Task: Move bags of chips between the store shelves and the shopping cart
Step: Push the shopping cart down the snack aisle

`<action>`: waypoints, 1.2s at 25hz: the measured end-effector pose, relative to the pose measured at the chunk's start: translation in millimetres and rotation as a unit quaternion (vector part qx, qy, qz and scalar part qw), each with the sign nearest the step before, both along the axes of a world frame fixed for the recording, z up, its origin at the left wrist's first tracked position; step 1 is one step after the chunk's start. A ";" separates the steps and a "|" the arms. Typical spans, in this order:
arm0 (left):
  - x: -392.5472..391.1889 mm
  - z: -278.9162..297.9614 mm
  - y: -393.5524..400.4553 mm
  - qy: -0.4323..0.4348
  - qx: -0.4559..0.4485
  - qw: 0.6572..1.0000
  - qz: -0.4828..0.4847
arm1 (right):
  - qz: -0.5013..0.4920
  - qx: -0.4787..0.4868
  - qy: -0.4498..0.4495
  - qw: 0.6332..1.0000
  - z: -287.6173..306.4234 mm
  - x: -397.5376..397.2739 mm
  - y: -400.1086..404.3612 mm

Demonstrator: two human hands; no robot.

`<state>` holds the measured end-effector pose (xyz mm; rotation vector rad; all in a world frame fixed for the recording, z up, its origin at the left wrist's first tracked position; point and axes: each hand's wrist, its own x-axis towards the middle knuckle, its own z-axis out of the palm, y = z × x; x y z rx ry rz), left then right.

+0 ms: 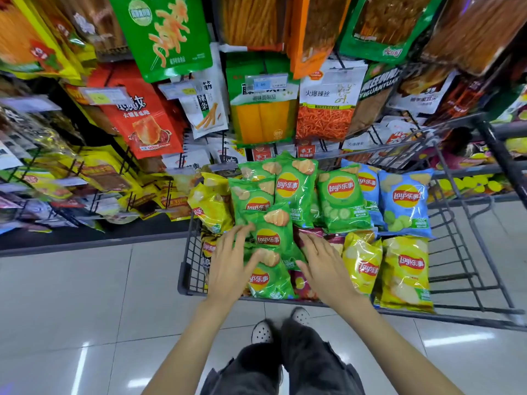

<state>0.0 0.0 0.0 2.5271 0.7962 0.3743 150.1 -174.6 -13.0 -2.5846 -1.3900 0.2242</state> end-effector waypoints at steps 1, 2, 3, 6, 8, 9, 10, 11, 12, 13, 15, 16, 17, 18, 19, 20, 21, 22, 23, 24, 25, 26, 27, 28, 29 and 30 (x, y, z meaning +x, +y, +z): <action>-2.1 -3.6 -3.1 0.011 -0.029 0.999 0.023 | 0.001 0.000 -0.003 1.000 -2.7 0.8 2.4; -3.2 -6.2 -7.4 0.025 -0.064 0.996 0.055 | 0.000 0.000 0.003 1.000 -2.4 1.7 5.5; -6.7 -9.1 -14.0 0.046 -0.108 0.990 0.083 | 0.000 0.000 0.004 1.000 -4.8 2.4 7.3; -13.7 -21.4 -35.8 0.083 -0.226 0.962 0.132 | 0.007 -0.007 0.018 1.000 -5.4 1.9 10.6; -12.7 -31.2 -43.3 0.074 -0.263 0.948 0.163 | 0.014 -0.008 0.035 0.999 -6.2 3.6 9.8; -11.7 -36.2 -45.7 0.081 -0.281 0.940 0.174 | 0.016 -0.013 0.043 0.999 -6.8 5.0 9.7; -10.1 -40.8 -46.6 0.095 -0.300 0.932 0.180 | 0.019 -0.017 0.047 0.999 -6.7 7.3 10.2; -8.6 -47.1 -47.4 0.110 -0.313 0.925 0.186 | 0.023 -0.020 0.052 0.998 -6.9 10.2 11.2; -6.4 -50.0 -48.5 0.120 -0.321 0.920 0.192 | 0.028 -0.021 0.060 0.998 -7.0 12.5 12.5; -4.5 -52.4 -48.5 0.117 -0.327 0.916 0.201 | 0.033 -0.023 0.068 0.997 -6.4 15.1 14.3; 0.3 -54.6 -48.6 0.077 -0.349 0.903 0.236 | 0.042 -0.023 0.079 0.996 -5.9 18.9 18.8; 2.3 -55.1 -49.4 0.047 -0.363 0.897 0.248 | 0.043 -0.024 0.084 0.995 -6.6 21.4 21.5; 4.6 -55.5 -50.9 0.019 -0.372 0.892 0.257 | 0.043 -0.023 0.088 0.995 -6.5 23.3 25.1; 6.2 -54.9 -52.3 -0.006 -0.375 0.890 0.259 | 0.039 -0.026 0.093 0.995 -6.4 24.3 28.1; 6.4 -55.6 -54.1 -0.033 -0.377 0.888 0.261 | 0.035 -0.026 0.096 0.994 -7.4 25.0 31.0; 5.0 -55.5 -55.4 -0.062 -0.382 0.884 0.261 | 0.030 -0.029 0.098 0.994 -8.1 24.8 32.9; 2.0 -55.4 -54.9 -0.085 -0.385 0.880 0.265 | 0.023 -0.032 0.098 0.994 -8.1 24.0 34.2; -2.1 -51.8 -52.8 -0.104 -0.387 0.876 0.270 | 0.016 -0.038 0.099 0.994 -7.2 22.3 35.0; -6.4 -47.5 -48.3 -0.123 -0.383 0.873 0.276 | 0.012 -0.042 0.097 0.994 -6.6 20.2 35.6; -10.0 -40.7 -42.0 -0.136 -0.375 0.872 0.285 | 0.009 -0.047 0.092 0.995 -5.8 18.2 36.8; -12.8 -35.3 -34.3 -0.147 -0.368 0.871 0.291 | 0.006 -0.054 0.083 0.995 -5.4 17.1 38.8; -15.0 -29.3 -25.8 -0.150 -0.363 0.870 0.298 | -0.001 -0.063 0.075 0.995 -4.8 16.1 41.5; -17.1 -23.4 -16.2 -0.151 -0.358 0.870 0.305 | -0.008 -0.067 0.066 0.996 -4.5 14.1 44.9; -19.1 -18.0 -6.1 -0.147 -0.351 0.872 0.308 | -0.018 -0.069 0.058 0.996 -4.1 11.1 48.0; -21.4 -14.7 3.9 -0.140 -0.344 0.876 0.308 | -0.032 -0.068 0.052 0.996 -4.9 7.1 51.7; -24.3 -13.5 13.5 -0.128 -0.338 0.881 0.306 | -0.049 -0.065 0.048 0.996 -6.3 2.3 55.6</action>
